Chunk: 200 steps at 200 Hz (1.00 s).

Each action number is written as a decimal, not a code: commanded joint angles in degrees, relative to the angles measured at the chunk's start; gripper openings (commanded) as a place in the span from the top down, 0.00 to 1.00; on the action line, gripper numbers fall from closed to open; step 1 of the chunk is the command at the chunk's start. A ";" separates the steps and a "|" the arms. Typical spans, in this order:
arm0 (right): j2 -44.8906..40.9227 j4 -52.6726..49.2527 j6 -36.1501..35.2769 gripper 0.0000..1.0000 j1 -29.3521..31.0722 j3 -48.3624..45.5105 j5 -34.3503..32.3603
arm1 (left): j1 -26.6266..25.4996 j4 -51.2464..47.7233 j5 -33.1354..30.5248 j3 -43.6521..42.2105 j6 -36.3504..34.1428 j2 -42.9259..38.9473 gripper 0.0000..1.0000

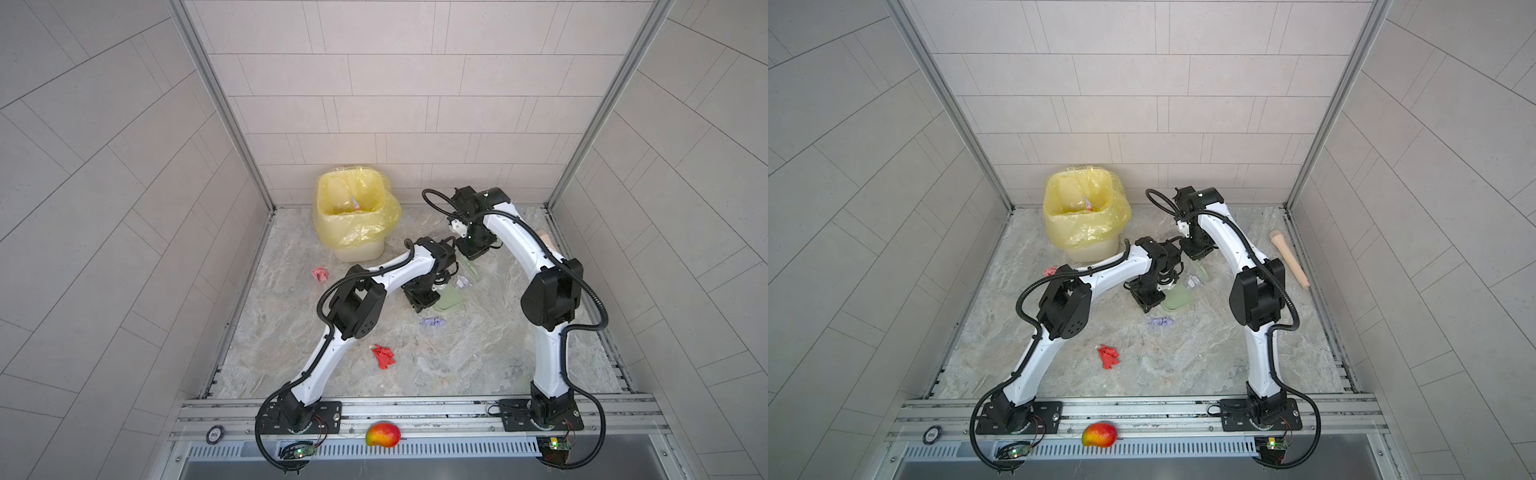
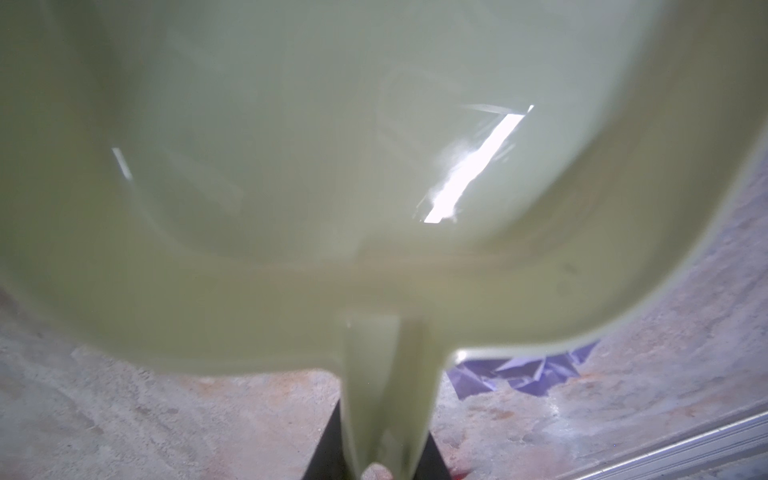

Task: Sweep away the paper scraps from the table
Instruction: 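Sweep the white paper scrap into the dustpan with the right gripper's brush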

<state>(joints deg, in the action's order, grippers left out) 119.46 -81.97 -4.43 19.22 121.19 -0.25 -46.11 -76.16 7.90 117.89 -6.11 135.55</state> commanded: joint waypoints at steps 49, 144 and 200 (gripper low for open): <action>-0.41 -3.30 -0.67 1.00 2.71 1.22 4.39 | 0.40 -2.33 0.22 1.96 -0.97 1.79 1.00; -10.47 1.09 -0.04 1.00 4.03 -9.32 17.69 | 0.71 -1.97 0.17 2.04 -0.66 2.13 1.00; -13.98 3.10 1.62 1.00 0.18 -12.58 19.92 | 0.77 -1.62 0.04 1.85 -0.48 1.66 1.00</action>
<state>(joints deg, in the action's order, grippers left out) 108.40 -79.26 -3.16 21.26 109.10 16.69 -45.34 -77.65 7.90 118.72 -6.46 136.73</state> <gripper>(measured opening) 0.112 0.200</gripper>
